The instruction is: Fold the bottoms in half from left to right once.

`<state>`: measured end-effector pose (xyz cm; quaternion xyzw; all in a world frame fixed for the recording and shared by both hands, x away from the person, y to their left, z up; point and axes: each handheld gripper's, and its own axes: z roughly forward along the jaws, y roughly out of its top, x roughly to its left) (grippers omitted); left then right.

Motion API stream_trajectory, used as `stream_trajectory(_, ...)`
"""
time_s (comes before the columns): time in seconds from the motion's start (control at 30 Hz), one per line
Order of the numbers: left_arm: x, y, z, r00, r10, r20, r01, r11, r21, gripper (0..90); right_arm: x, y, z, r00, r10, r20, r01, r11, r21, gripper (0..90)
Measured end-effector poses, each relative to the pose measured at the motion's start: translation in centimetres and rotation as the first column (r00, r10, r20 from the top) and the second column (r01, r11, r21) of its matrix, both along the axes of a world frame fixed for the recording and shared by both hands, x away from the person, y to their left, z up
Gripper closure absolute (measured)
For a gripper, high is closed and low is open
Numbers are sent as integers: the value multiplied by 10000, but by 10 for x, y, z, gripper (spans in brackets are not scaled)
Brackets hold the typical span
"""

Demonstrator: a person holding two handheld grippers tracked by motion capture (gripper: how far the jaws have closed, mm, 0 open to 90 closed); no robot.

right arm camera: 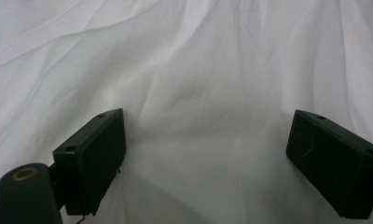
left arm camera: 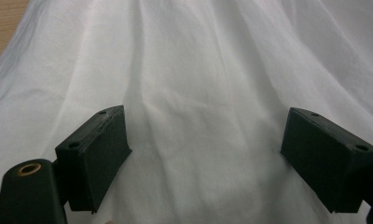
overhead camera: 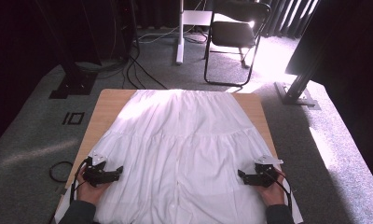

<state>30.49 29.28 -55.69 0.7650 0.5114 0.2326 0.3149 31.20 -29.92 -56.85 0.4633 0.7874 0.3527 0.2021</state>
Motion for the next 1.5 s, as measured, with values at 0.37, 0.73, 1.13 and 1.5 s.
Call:
stream_trajectory(0.37, -11, 0, 15, 9978, 314, 591, -350, 9976, 603, 265, -1, 0, 0, 9999, -146, 37, 146, 9999, 54, 143)
stream_trajectory(0.73, 3, 45, 16, 9746, 2232, 161, -2237, 9739, 385, 59, -1, 0, 0, 9999, -147, 42, 146, 9999, 59, 143)
stream_trajectory(1.13, 3, 58, 3, 9760, 2110, -544, -2109, 9775, 79, 48, -1, 0, 0, 9999, -146, 40, 145, 9999, 60, 143)
stream_trajectory(1.5, -8, 71, 22, 9759, 2180, 36, -2173, 9716, 940, 889, -4, 0, 1, 9997, -225, 106, 223, 9996, 144, 203)
